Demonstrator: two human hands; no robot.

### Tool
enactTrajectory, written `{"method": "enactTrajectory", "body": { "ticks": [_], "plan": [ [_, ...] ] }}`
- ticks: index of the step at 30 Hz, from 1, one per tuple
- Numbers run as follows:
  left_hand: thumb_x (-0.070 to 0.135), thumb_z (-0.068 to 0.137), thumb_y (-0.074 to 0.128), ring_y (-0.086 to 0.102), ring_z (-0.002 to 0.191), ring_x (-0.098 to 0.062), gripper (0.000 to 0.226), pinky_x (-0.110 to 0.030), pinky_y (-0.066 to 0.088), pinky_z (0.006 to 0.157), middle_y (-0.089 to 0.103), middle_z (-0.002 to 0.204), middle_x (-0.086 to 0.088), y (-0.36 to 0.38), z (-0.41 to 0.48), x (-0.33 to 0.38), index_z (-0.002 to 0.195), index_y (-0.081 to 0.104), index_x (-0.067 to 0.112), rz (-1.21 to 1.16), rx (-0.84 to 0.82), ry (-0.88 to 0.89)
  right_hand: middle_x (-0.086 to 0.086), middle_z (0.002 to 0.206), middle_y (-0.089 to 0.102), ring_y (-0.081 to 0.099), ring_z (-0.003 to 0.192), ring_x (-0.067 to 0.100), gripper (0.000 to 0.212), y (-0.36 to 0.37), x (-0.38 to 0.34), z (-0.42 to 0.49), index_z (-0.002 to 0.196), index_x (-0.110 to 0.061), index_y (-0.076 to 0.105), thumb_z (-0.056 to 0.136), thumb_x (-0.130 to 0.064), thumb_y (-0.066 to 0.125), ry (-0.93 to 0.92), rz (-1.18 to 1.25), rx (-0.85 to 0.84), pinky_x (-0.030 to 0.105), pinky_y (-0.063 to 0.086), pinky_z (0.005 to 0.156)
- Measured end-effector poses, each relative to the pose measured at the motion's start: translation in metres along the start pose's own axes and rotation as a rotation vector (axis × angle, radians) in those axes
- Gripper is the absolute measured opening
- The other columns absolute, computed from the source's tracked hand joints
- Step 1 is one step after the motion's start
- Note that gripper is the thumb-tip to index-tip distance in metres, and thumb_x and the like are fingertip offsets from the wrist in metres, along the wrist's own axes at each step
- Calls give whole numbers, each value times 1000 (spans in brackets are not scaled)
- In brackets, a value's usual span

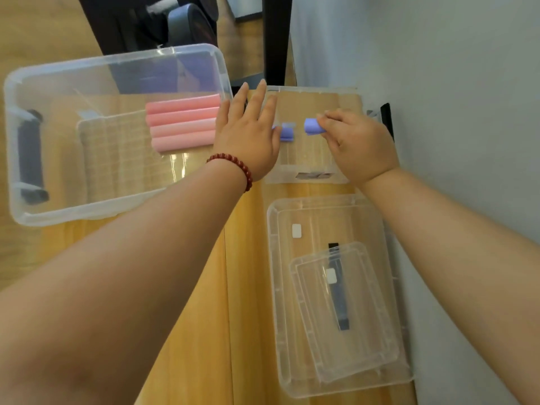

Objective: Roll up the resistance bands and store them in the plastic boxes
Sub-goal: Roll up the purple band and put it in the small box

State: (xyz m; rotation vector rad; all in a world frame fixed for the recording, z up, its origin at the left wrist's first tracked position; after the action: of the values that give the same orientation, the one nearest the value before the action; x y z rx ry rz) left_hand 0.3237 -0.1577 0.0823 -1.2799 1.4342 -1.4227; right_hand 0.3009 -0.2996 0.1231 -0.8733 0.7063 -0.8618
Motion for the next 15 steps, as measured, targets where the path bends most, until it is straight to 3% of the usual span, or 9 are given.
{"method": "enactTrajectory", "body": {
  "ticks": [3, 5, 7, 11, 15],
  "plan": [
    [41, 104, 21, -5, 151, -25, 60, -45, 0, 123, -4, 165, -5, 2, 18, 4, 157, 4, 18, -35, -13, -6, 19, 97, 72, 69, 75, 39, 29, 22, 17, 15, 107, -1, 72, 93, -14, 50, -15, 10, -132, 42, 58, 61],
    [40, 104, 22, -7, 151, -24, 60, -44, -2, 122, -6, 165, -5, 6, 29, 9, 157, 2, 18, -62, -24, -12, 20, 105, 70, 67, 89, 40, 28, 39, 28, 21, 111, -1, 70, 95, -10, 50, 15, -5, -278, 44, 56, 74],
    [40, 104, 22, -8, 151, -24, 60, -43, -3, 121, -7, 165, -6, 12, 36, 11, 157, 1, 19, -85, -48, -30, 19, 106, 69, 66, 94, 39, 26, 48, 35, 25, 112, -2, 70, 94, -6, 52, 15, -31, -322, 44, 53, 79],
    [37, 105, 21, -8, 151, -22, 60, -42, -3, 122, -9, 164, -5, 19, 42, 11, 156, -2, 19, -118, -56, -50, 17, 95, 72, 69, 75, 36, 20, 60, 44, 23, 103, 1, 72, 82, -2, 72, -84, -9, -287, 38, 56, 62],
    [35, 104, 22, -5, 151, -21, 59, -41, -2, 122, -6, 165, -4, 20, 42, 10, 157, -1, 20, -135, -32, -54, 19, 82, 68, 63, 59, 35, 21, 85, 47, 17, 91, 1, 68, 74, 3, 80, -155, -24, -428, 40, 56, 49]
  ]
}}
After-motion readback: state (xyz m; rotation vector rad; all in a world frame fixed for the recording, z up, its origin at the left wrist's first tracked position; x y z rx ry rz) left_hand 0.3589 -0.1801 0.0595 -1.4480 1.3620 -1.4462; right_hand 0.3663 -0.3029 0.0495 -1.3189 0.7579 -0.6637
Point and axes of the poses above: each hand's wrist, its own z-axis towards the middle knuckle, its own y-axis out of the palm, x = y × z, the point moved 10 cm from there along z, towards the middle knuckle
